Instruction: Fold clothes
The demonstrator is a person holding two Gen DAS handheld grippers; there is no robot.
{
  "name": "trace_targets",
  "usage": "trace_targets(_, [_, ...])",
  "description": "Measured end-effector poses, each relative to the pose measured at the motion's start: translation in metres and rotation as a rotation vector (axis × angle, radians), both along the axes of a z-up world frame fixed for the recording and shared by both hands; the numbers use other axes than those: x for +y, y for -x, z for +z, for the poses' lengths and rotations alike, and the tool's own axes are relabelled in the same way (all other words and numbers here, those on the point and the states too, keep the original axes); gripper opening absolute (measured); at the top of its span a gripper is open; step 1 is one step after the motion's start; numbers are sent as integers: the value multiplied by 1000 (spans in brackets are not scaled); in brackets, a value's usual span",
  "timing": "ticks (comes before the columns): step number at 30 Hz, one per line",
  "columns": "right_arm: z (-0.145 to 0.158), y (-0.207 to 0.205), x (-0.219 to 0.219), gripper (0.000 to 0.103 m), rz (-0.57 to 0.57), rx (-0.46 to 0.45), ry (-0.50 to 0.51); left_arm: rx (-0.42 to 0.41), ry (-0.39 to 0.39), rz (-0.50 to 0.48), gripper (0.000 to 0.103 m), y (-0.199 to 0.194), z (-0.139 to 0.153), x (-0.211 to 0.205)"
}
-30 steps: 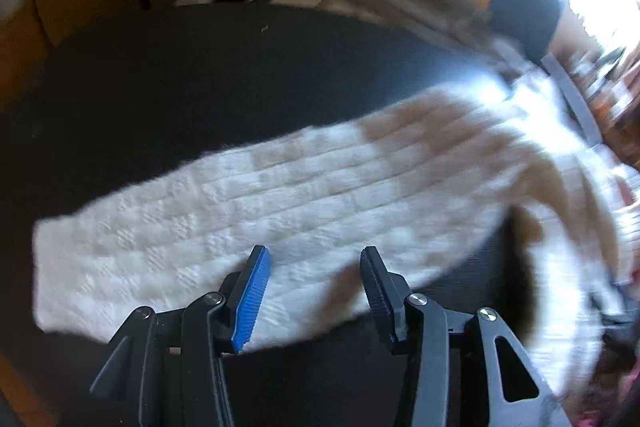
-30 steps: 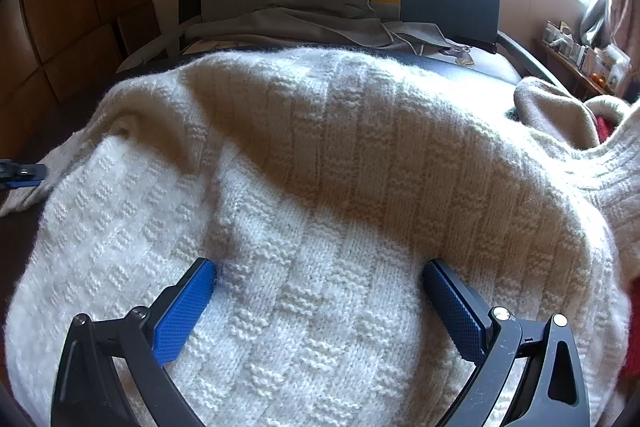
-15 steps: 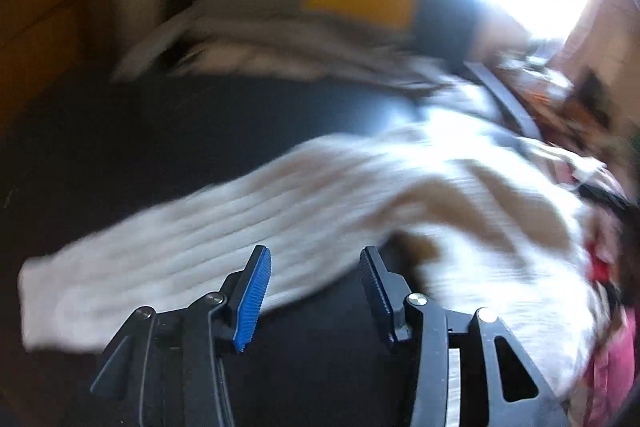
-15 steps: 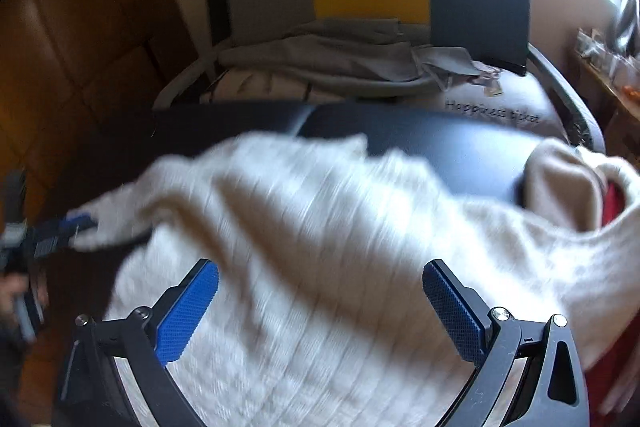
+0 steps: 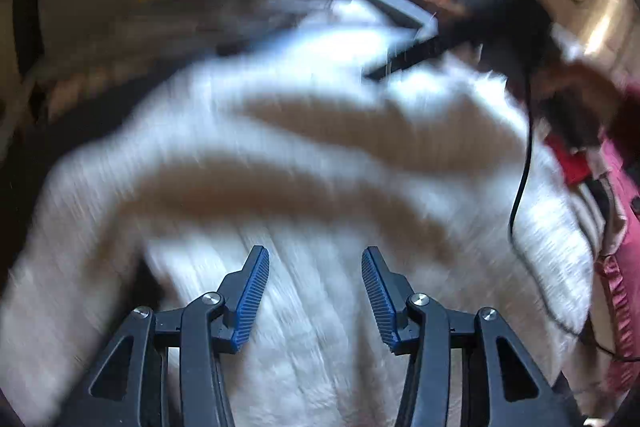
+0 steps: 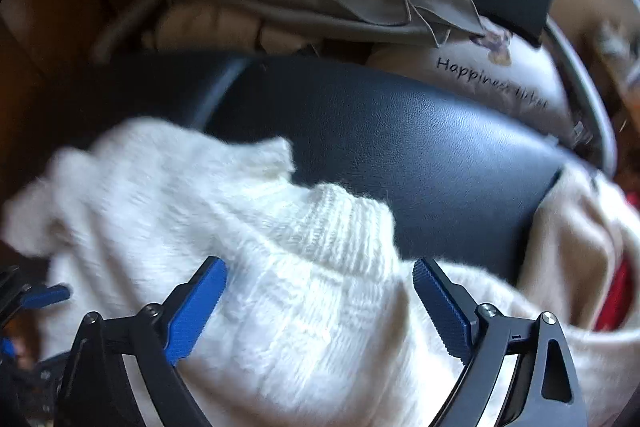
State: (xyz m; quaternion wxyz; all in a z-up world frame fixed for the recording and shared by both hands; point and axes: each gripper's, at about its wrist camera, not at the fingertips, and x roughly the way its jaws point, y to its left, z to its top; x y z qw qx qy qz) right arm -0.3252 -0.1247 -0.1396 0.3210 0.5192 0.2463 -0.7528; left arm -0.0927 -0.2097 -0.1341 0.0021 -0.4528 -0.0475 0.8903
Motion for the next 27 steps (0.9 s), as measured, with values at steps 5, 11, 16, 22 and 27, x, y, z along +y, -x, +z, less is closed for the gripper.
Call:
trace_targets(5, [-17,2,-14,75,55,37,-14,31,151,52,50,-19,-14,21])
trace_targets(11, [-17,1,-20,46,62,79,51,40,101,78,51,-19,-14,12])
trace_targets(16, [-27,23,-25,89,-15,52,83,55,52,111,51,-18,-17,6])
trace_targets(22, [-16,-10,-20,103,9,87,160,69,-17,136,51,-17,-16,-9])
trace_targets(27, [-3,-45,-14,103,36,125,228,74,-72,139,51,-24,-23,-11])
